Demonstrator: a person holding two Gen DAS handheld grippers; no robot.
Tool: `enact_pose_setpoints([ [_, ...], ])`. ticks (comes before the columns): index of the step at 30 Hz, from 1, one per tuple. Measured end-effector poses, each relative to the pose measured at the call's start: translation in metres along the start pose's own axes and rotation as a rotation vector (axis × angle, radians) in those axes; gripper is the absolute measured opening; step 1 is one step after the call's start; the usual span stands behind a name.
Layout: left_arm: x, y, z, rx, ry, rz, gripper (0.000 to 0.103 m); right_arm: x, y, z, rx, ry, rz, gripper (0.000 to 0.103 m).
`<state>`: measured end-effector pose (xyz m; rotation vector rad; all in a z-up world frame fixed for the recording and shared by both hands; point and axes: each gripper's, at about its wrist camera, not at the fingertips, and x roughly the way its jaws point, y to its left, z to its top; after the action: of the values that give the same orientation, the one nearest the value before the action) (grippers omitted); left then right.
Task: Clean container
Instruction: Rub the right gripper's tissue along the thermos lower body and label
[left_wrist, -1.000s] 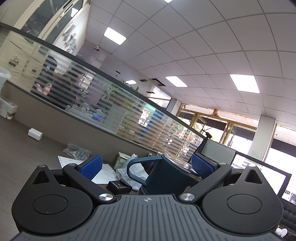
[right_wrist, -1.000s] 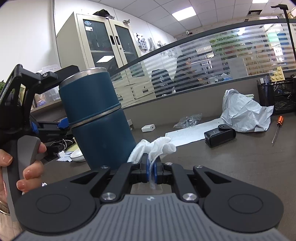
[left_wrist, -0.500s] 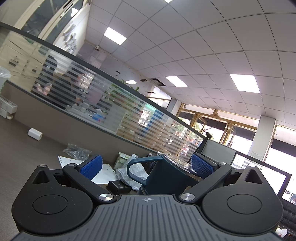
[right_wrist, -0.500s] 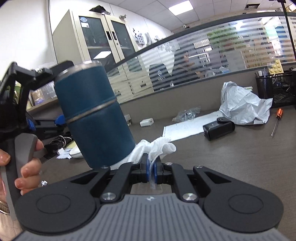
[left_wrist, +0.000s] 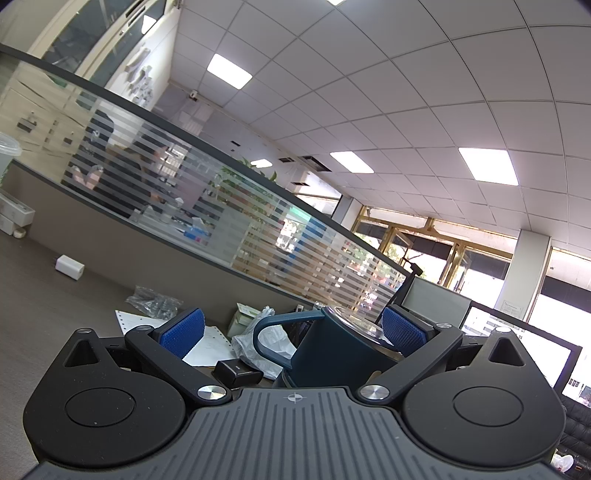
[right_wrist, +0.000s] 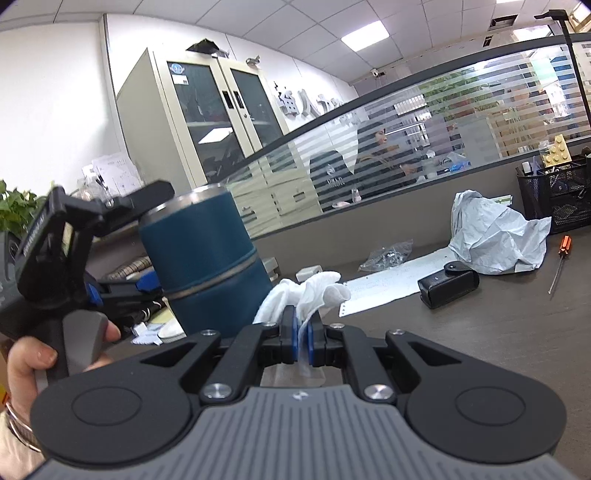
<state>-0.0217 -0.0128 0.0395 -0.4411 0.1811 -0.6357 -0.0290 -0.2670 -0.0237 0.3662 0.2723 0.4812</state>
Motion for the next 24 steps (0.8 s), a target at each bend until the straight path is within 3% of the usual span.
enact_pose_setpoints([
  [24, 0.000, 0.002, 0.001, 0.000, 0.001, 0.000, 0.103, 0.011, -0.007, -0.013, 0.006, 0.069, -0.023, 0.010],
])
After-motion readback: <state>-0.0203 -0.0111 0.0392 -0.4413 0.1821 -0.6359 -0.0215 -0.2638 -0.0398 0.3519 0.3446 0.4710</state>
